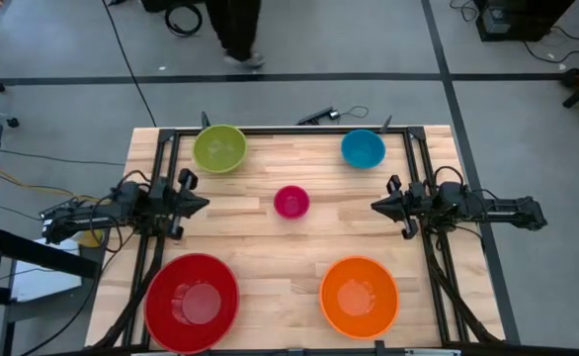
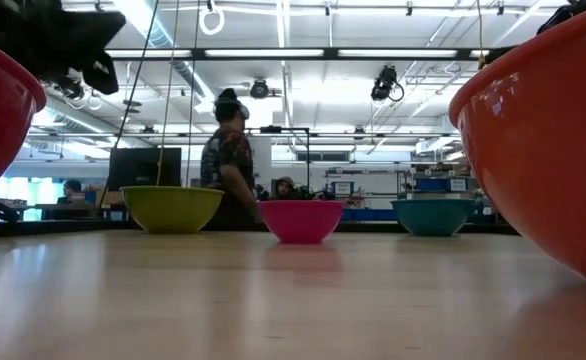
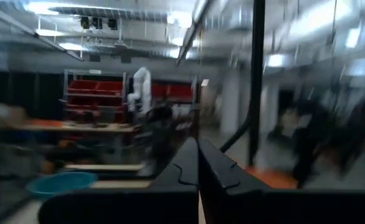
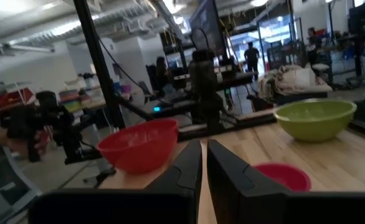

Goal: Nest bowls inside each other
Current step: Stack the orange bowl on top of the red bowl

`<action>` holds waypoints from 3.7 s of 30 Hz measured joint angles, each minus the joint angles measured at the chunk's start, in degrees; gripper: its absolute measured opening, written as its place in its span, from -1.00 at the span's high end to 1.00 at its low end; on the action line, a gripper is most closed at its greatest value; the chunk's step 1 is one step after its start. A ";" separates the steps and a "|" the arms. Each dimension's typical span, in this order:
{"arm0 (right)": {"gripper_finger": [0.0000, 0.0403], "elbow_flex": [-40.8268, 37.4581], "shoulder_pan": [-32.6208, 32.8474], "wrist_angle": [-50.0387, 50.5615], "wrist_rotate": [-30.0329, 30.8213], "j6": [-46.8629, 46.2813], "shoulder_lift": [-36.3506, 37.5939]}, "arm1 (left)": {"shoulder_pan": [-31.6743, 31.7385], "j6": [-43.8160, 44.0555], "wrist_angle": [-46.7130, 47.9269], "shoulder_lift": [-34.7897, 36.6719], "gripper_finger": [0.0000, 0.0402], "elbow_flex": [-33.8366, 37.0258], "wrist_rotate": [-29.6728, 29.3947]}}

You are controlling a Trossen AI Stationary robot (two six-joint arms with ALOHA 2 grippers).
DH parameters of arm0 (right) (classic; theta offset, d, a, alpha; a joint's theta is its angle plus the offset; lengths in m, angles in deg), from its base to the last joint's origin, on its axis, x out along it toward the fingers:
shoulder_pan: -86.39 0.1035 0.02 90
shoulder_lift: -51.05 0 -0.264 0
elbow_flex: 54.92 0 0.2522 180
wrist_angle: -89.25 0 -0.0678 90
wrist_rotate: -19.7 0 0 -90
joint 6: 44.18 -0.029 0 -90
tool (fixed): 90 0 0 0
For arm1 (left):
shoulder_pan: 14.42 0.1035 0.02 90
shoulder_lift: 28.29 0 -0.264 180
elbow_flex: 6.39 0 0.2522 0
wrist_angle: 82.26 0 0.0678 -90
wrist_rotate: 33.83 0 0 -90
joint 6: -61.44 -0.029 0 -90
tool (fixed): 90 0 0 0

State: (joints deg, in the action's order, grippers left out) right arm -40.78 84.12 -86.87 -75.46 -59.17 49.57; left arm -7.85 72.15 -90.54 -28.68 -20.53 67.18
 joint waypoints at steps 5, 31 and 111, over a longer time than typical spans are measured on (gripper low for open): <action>0.84 -0.01 0.00 -2.34 -0.01 -0.04 -0.01 | -0.03 20.27 -4.38 -0.02 1.00 0.00 -3.10; 0.84 -0.01 -5.63 -7.96 34.80 -58.75 -14.84 | -0.07 30.98 5.45 -25.33 0.75 -12.46 -16.15; 0.40 49.33 28.51 55.80 -0.72 -46.39 -81.90 | -15.15 29.31 -5.23 -74.16 0.19 -34.47 -14.34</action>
State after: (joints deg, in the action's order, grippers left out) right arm 8.55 112.63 -31.07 -76.18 -105.55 -32.33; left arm -23.00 101.46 -95.77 -102.84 -55.00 52.84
